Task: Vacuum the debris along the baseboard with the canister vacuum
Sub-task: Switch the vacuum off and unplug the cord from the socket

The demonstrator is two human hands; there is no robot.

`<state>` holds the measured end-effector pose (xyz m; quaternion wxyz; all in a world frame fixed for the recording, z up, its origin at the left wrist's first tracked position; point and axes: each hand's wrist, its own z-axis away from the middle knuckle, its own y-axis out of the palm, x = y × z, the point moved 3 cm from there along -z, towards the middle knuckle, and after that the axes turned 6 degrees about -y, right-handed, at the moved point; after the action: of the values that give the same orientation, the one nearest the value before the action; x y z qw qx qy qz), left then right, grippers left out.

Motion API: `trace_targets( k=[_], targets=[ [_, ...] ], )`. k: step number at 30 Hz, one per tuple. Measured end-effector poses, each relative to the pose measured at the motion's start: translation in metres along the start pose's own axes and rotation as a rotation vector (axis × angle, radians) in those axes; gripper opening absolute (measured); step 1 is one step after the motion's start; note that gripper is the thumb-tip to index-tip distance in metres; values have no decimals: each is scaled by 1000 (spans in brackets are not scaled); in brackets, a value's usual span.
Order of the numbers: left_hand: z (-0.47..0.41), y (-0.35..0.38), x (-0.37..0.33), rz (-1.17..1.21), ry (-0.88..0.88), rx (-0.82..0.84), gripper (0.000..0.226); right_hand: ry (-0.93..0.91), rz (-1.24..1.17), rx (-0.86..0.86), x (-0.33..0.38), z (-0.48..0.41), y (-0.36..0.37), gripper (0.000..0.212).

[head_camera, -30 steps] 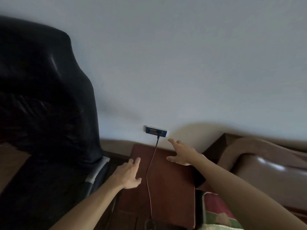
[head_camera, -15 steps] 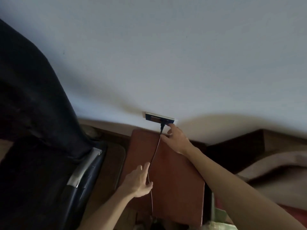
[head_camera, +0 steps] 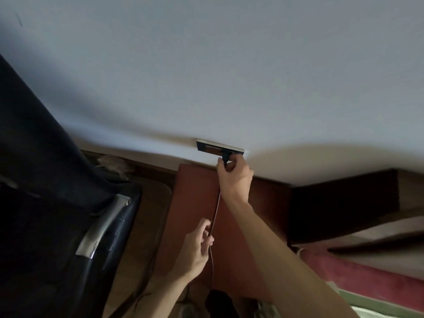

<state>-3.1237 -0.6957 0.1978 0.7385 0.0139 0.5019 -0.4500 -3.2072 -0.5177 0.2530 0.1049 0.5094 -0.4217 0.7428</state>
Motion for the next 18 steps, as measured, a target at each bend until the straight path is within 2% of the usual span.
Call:
trace_targets(
  k=[5, 10, 18],
  targets=[
    [5, 5, 8, 108, -40, -39, 28, -52, -42, -40, -3, 4, 1, 12],
    [13, 6, 10, 212, -70, -54, 34, -95, -57, -42, -4, 6, 4, 19],
    [28, 5, 5, 425, -117, -20, 35, 22, -20, -51, -2, 1, 6, 23]
  ],
)
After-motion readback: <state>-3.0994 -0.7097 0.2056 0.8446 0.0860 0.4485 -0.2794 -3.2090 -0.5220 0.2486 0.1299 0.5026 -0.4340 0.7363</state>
